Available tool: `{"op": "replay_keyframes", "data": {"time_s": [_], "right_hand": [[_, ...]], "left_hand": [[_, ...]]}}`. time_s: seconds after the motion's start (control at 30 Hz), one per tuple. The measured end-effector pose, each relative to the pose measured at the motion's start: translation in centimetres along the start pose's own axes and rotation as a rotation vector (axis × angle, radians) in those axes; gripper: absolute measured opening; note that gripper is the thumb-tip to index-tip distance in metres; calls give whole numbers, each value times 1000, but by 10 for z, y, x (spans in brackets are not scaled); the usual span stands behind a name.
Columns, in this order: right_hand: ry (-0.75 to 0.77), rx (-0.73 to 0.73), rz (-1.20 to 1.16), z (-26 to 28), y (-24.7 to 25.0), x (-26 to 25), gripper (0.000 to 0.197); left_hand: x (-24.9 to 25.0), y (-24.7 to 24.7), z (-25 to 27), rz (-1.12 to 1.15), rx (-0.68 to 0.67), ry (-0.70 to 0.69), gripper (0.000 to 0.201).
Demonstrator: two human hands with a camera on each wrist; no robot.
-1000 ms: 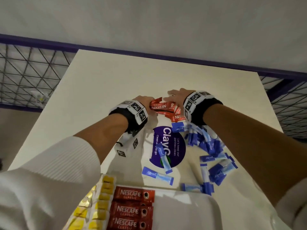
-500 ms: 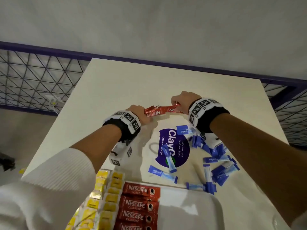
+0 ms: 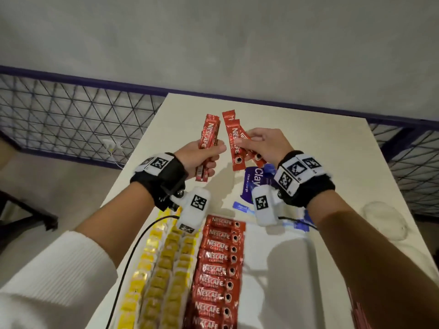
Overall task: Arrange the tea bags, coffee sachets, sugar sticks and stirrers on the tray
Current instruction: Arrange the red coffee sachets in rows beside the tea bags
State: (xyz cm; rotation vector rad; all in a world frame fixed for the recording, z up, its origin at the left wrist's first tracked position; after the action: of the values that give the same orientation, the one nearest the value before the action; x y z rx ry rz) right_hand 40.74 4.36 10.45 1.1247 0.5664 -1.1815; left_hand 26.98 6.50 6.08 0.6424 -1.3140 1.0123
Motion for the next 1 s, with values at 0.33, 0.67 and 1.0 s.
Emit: {"op": "replay_keyframes", "data": {"time_s": [0.33, 0.67, 1.0], "right_hand": [[-82, -53, -124, 102, -62, 59, 35], [-277, -63, -351, 185, -122, 107, 17], [-356, 230, -538, 239, -131, 162, 15]], "left_hand": [[-33, -11, 98, 85, 150, -39, 25], [-86, 22, 194, 80, 137, 35, 27], [-114, 45, 240, -34, 107, 107, 11]]}}
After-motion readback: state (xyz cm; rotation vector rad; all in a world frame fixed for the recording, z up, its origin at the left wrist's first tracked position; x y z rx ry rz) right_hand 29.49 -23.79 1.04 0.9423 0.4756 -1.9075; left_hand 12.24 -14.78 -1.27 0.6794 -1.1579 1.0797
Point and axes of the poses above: each hand's wrist, its own z-axis away from the middle knuckle, its own y-axis out of the back of the hand, x = y × z, the point moved 9 cm from there along -z, towards the middle knuckle, and after that the axes turned 13 degrees about -y, right-handed, at the moved point
